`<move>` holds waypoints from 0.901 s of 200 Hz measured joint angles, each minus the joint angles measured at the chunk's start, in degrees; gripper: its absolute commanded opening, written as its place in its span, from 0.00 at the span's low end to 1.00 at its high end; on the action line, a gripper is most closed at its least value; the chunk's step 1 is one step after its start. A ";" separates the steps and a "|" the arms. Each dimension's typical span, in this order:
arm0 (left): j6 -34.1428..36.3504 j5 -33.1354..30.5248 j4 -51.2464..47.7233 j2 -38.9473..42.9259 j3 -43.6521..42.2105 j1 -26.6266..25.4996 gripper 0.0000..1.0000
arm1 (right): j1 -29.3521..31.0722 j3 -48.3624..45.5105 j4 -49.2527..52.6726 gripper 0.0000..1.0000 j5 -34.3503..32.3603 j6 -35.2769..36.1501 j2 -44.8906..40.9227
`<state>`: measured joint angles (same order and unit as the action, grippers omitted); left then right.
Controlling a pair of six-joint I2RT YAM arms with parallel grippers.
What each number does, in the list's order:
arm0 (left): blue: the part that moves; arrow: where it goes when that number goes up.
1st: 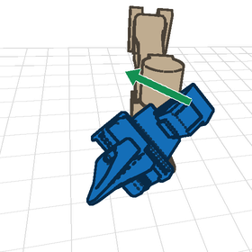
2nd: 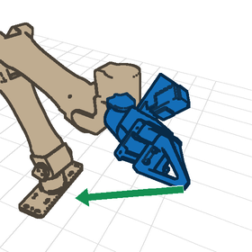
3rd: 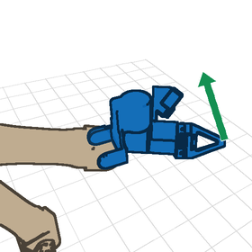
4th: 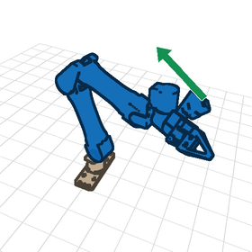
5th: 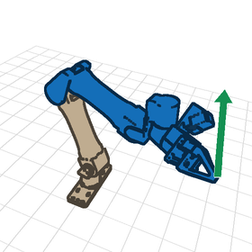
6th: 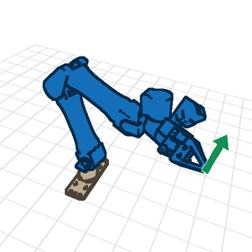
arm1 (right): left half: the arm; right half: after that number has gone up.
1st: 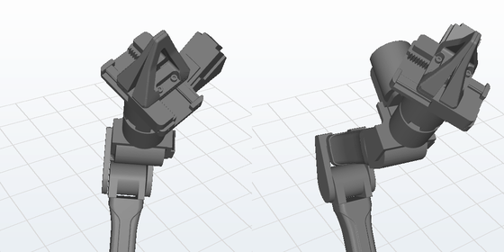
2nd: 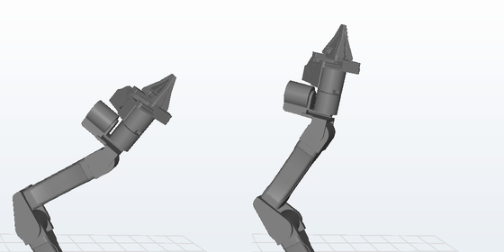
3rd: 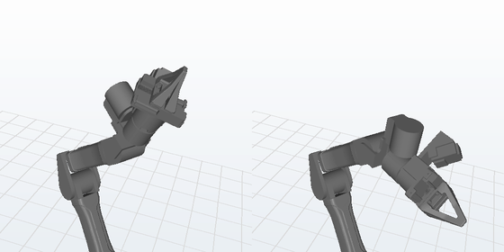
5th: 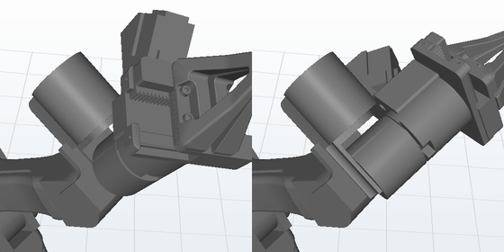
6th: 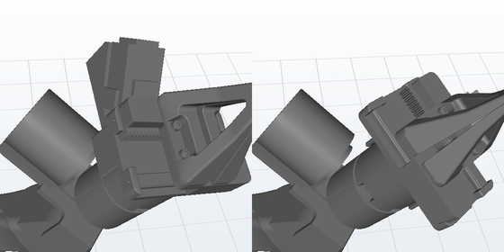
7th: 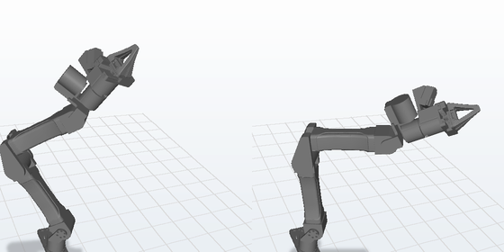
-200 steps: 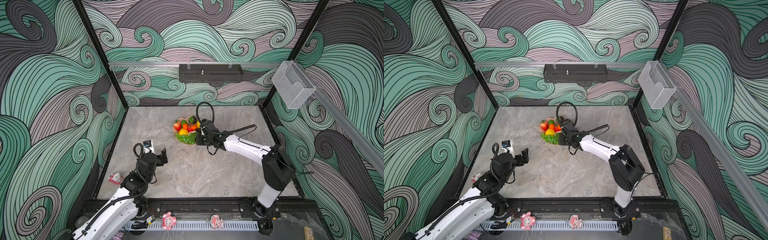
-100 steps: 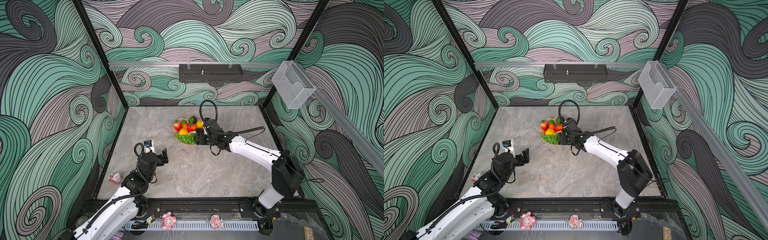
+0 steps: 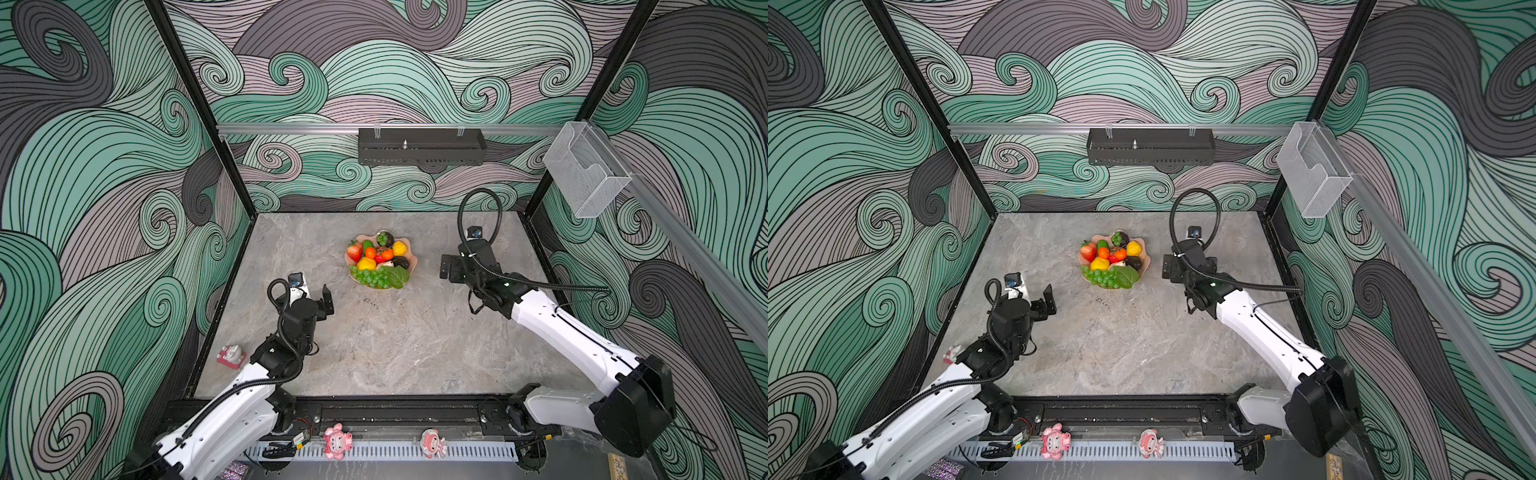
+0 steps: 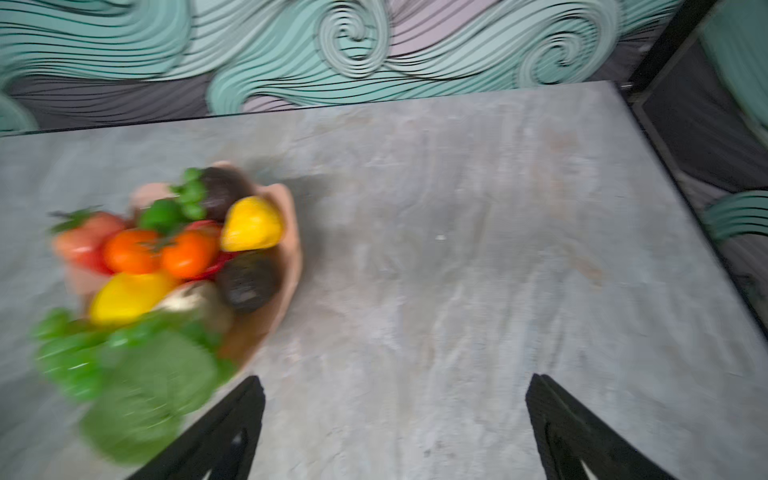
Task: Place and organize the fake fruits in the fruit bowl
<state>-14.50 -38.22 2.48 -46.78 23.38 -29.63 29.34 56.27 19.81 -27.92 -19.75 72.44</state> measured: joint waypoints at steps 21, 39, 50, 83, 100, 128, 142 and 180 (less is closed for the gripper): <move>3.85 -3.85 2.29 -9.81 4.83 2.32 0.99 | -3.13 -6.58 -3.65 0.99 -7.37 4.74 -0.68; 5.22 -3.82 4.28 -14.25 6.64 8.02 0.99 | -5.75 -11.76 -8.00 0.99 -11.37 8.63 -0.92; 6.23 -3.45 6.38 -15.76 6.34 11.56 0.99 | -7.98 -14.12 -10.64 0.99 -12.50 10.23 -0.94; 11.15 -1.40 14.99 -24.61 4.85 17.57 0.99 | -15.04 -19.82 -21.18 0.99 -13.40 12.72 -0.04; 13.97 0.59 19.52 -30.51 4.11 19.10 0.99 | -16.83 -23.65 -28.68 0.99 -13.18 14.16 1.44; 16.63 5.68 21.84 -34.16 4.02 21.38 0.98 | -19.78 -29.24 -40.37 0.99 -9.64 16.17 4.55; 16.55 9.11 21.90 -34.12 4.63 23.61 0.98 | -21.14 -31.04 -46.36 0.99 -6.75 17.05 6.73; 15.34 19.04 33.35 -35.98 1.49 28.22 0.99 | -22.69 -33.31 -59.89 0.99 3.02 19.39 13.16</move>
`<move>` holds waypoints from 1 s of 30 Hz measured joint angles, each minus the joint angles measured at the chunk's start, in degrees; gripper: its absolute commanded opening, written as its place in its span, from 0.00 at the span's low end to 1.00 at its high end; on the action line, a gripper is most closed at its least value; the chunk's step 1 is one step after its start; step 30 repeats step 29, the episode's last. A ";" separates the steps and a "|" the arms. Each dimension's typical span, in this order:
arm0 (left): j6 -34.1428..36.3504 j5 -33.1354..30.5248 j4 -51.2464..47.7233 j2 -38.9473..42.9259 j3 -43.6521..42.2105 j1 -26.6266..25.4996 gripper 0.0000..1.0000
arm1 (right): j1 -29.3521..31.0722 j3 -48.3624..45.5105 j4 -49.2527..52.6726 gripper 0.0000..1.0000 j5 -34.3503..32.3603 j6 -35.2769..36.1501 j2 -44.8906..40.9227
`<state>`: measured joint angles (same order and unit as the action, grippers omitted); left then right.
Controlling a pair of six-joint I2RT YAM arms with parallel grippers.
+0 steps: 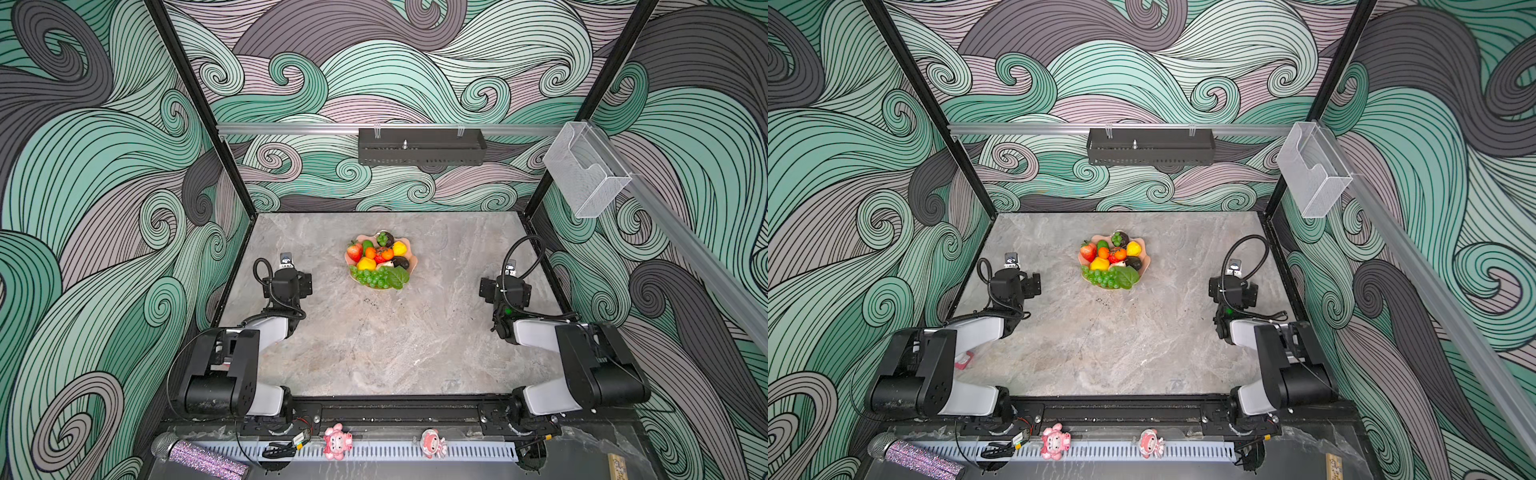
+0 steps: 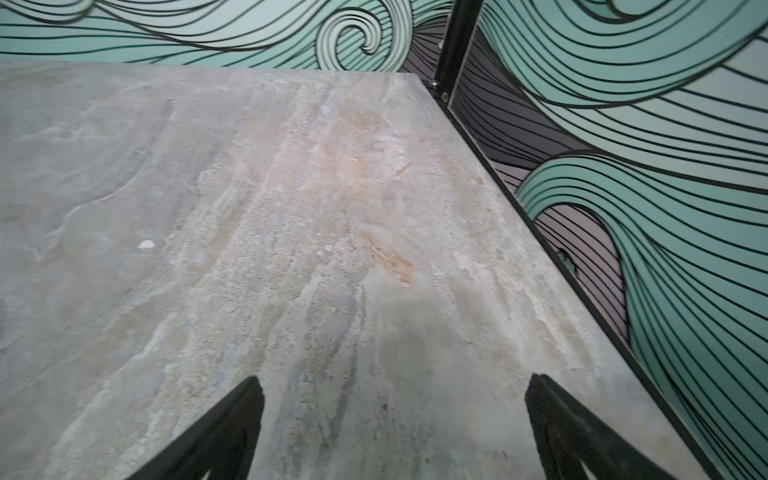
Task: Place and organize the fake fruits in the fruit bowl
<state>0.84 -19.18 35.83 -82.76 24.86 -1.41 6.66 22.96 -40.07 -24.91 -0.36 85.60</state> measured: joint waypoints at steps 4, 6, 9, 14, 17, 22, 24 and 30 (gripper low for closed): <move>-1.11 6.91 3.54 -6.88 -1.11 3.21 0.99 | -0.55 -0.85 -5.62 0.99 4.81 0.85 0.96; -1.95 8.98 2.36 -6.51 -0.76 4.39 0.99 | -0.92 -1.07 -8.92 0.99 6.69 1.16 2.71; -2.05 10.93 4.46 -6.29 -0.66 5.05 0.99 | -2.25 -1.05 -8.87 0.99 9.38 1.05 3.04; -2.89 12.48 3.91 -5.75 -0.22 5.03 0.99 | -3.04 -1.05 -9.49 0.99 11.04 0.98 3.02; -3.06 12.68 3.37 -5.64 -0.11 5.03 0.99 | -3.04 -1.05 -9.44 0.99 11.69 0.98 3.02; -3.43 12.81 2.75 -5.51 0.31 5.03 0.99 | -3.04 -1.05 -9.42 0.99 11.96 0.98 3.02; -3.48 12.83 2.64 -5.51 0.31 5.03 0.99 | -3.04 -1.03 -9.35 0.99 12.07 0.98 3.02; -3.52 12.83 2.43 -5.51 0.31 5.03 0.99 | -3.04 -1.03 -9.20 0.99 12.11 0.98 3.02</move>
